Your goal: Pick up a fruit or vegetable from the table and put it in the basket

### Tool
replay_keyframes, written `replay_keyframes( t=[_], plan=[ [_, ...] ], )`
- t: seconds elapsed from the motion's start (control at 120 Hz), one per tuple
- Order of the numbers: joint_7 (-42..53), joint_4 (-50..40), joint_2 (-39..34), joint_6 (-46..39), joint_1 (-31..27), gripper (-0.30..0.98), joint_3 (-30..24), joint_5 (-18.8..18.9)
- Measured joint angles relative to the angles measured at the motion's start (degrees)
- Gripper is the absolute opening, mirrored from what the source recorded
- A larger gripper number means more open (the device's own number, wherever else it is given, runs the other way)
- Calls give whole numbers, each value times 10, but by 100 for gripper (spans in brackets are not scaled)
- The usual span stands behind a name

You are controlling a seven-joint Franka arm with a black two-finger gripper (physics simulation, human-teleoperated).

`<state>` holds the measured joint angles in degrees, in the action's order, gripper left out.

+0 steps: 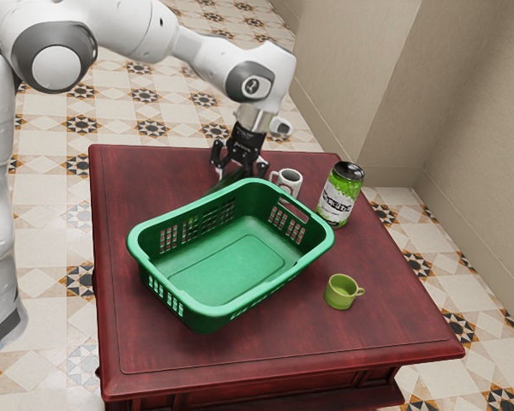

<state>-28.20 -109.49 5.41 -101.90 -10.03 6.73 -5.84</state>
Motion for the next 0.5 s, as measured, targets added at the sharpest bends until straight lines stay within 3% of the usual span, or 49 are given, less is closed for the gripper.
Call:
replay_keyframes(
  t=[0.5],
  plan=[
    [-1, 22, -3, 27, 1, 16, 15, 3]
  ],
)
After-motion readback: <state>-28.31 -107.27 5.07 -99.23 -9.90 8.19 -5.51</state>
